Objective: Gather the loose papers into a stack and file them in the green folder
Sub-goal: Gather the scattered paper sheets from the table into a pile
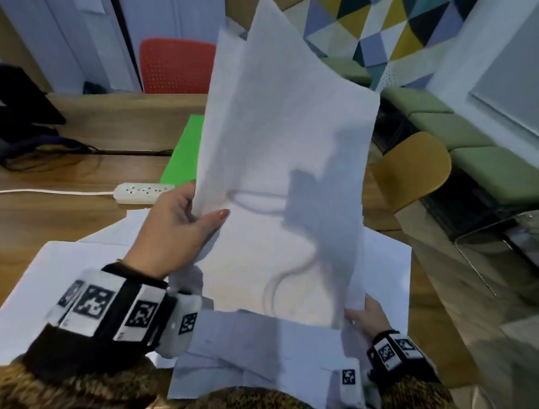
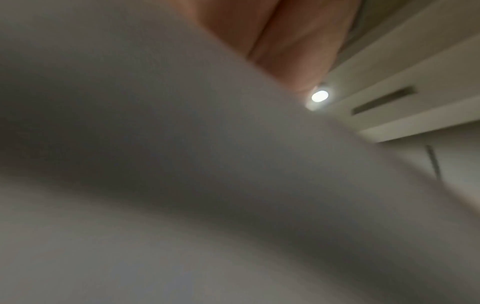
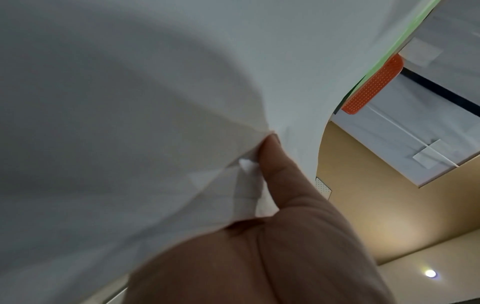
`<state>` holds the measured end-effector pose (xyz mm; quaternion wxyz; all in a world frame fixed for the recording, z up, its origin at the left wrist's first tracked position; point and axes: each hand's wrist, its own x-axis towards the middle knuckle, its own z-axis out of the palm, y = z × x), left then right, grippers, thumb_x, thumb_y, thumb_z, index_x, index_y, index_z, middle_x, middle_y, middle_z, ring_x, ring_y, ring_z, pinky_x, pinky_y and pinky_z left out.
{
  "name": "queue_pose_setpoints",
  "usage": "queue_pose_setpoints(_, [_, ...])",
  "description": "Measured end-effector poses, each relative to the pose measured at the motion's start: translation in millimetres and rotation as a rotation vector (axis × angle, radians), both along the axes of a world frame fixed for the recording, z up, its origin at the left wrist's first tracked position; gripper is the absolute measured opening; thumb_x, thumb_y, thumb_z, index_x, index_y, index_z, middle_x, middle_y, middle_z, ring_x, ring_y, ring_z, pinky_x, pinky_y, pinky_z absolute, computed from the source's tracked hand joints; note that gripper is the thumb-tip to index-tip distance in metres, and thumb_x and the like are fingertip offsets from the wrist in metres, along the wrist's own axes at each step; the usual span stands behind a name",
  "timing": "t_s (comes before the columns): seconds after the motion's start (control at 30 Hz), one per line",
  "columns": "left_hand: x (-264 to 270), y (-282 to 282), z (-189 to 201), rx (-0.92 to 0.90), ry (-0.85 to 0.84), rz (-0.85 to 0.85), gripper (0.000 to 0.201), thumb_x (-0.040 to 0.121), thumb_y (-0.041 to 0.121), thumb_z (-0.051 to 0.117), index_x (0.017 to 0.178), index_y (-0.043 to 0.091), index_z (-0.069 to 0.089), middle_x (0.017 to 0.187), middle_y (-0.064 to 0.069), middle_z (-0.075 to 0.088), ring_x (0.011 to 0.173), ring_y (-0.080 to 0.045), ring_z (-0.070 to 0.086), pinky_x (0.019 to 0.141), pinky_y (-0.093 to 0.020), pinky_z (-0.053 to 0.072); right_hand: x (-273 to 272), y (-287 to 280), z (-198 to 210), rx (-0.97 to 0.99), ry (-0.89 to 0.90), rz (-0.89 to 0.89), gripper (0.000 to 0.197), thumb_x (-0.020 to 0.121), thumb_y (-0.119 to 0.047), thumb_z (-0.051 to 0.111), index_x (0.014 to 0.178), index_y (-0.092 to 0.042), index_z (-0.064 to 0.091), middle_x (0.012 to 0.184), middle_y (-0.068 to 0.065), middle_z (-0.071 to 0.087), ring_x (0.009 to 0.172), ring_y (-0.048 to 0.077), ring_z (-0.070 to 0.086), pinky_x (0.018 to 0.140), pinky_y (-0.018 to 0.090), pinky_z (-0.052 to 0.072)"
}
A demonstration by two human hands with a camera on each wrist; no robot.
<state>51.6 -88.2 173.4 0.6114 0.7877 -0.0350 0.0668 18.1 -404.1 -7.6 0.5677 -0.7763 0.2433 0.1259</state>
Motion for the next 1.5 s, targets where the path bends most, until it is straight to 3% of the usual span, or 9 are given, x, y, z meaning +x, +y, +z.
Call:
queue_pose_setpoints(0.17, [14, -24, -90, 0.099, 0.351, -0.015, 0.023, 0.073, 0.011, 0.071, 0.095, 0.011, 0.063, 0.081, 0.002, 0.074, 0.081, -0.014, 0.069, 0.066, -0.023, 0.047, -8, 4, 4, 0.104, 0.033, -0.012, 0.016, 0.082, 0.005, 0.058, 0.097, -0.003, 0.058, 0.092, 0.012, 0.064, 0.085, 0.026, 0.058, 0.067, 0.030, 0.048])
queue_pose_setpoints(0.3, [7, -18, -151, 0.690, 0.585, 0.073, 0.054, 0.067, 0.033, 0.067, 0.117, 0.018, 0.052, 0.128, -0.016, 0.053, 0.117, -0.037, 0.048, 0.091, -0.041, 0.043, -14, 7, -3, 0.161, 0.092, -0.031, 0.040, 0.065, -0.002, 0.063, 0.105, -0.001, 0.058, 0.106, 0.022, 0.064, 0.099, 0.034, 0.060, 0.084, 0.044, 0.048])
queue_pose_setpoints(0.4, [-1, -13, -164, 0.695, 0.667, 0.160, 0.085, 0.069, 0.035, 0.071, 0.139, 0.022, 0.025, 0.143, -0.018, 0.030, 0.130, -0.040, 0.030, 0.103, -0.049, 0.032, -13, 10, -5, 0.202, 0.118, -0.015, 0.040, 0.057, -0.001, 0.055, 0.097, 0.000, 0.058, 0.098, 0.020, 0.063, 0.092, 0.033, 0.057, 0.077, 0.039, 0.047])
queue_pose_setpoints(0.67, [9, 15, -155, -0.291, 0.656, 0.103, 0.063, 0.063, 0.027, 0.081, 0.117, 0.010, 0.054, 0.115, -0.012, 0.068, 0.097, -0.023, 0.067, 0.079, -0.029, 0.053, -8, -7, -13, 0.580, 0.081, -0.072, 0.086, 0.040, -0.027, 0.088, 0.116, -0.002, 0.058, 0.098, 0.018, 0.069, 0.088, 0.035, 0.065, 0.080, 0.042, 0.053])
queue_pose_setpoints(0.8, [0, 9, -157, -0.274, 0.721, -0.178, 0.092, 0.038, 0.036, 0.090, 0.119, 0.006, 0.057, 0.100, -0.002, 0.075, 0.094, -0.014, 0.070, 0.077, -0.023, 0.055, -5, 10, 1, 0.614, 0.131, -0.091, 0.043, 0.077, -0.050, 0.062, 0.107, -0.019, 0.065, 0.105, 0.003, 0.068, 0.097, 0.025, 0.062, 0.083, 0.038, 0.051])
queue_pose_setpoints(0.93, [-9, -10, -153, -0.214, 0.682, -0.139, 0.031, 0.067, 0.002, 0.076, 0.094, 0.006, 0.062, 0.057, 0.017, 0.071, 0.062, 0.009, 0.066, 0.054, -0.001, 0.046, 2, 34, -4, 0.268, 0.019, 0.104, 0.043, 0.055, -0.021, 0.085, 0.093, -0.021, 0.065, 0.103, 0.008, 0.071, 0.096, 0.025, 0.066, 0.080, 0.034, 0.051])
queue_pose_setpoints(1.07, [-11, 11, -159, -0.260, 0.648, -0.013, 0.084, 0.043, 0.027, 0.090, 0.117, 0.006, 0.057, 0.078, 0.007, 0.076, 0.078, -0.011, 0.071, 0.063, -0.015, 0.054, 1, 20, -16, 0.308, 0.046, 0.070, 0.068, 0.037, -0.019, 0.089, 0.099, 0.001, 0.068, 0.088, 0.014, 0.075, 0.086, 0.034, 0.069, 0.081, 0.045, 0.055])
queue_pose_setpoints(1.27, [-32, 50, -179, 0.506, 0.704, 0.753, 0.089, 0.078, 0.043, 0.063, 0.146, 0.014, 0.014, 0.151, -0.027, 0.016, 0.137, -0.049, 0.014, 0.108, -0.062, 0.013, -3, 9, -32, 0.380, 0.018, 0.085, 0.087, 0.022, -0.029, 0.091, 0.101, -0.002, 0.065, 0.084, 0.009, 0.077, 0.080, 0.028, 0.072, 0.073, 0.038, 0.059])
queue_pose_setpoints(1.5, [-37, 39, -194, 0.793, 0.855, 0.241, 0.079, 0.083, 0.069, 0.023, 0.144, 0.034, -0.012, 0.158, -0.003, -0.009, 0.141, -0.044, -0.007, 0.109, -0.063, 0.004, 5, 18, -34, 0.351, 0.012, 0.102, 0.096, 0.013, -0.040, 0.092, 0.098, -0.005, 0.066, 0.087, 0.008, 0.074, 0.084, 0.031, 0.068, 0.066, 0.032, 0.059])
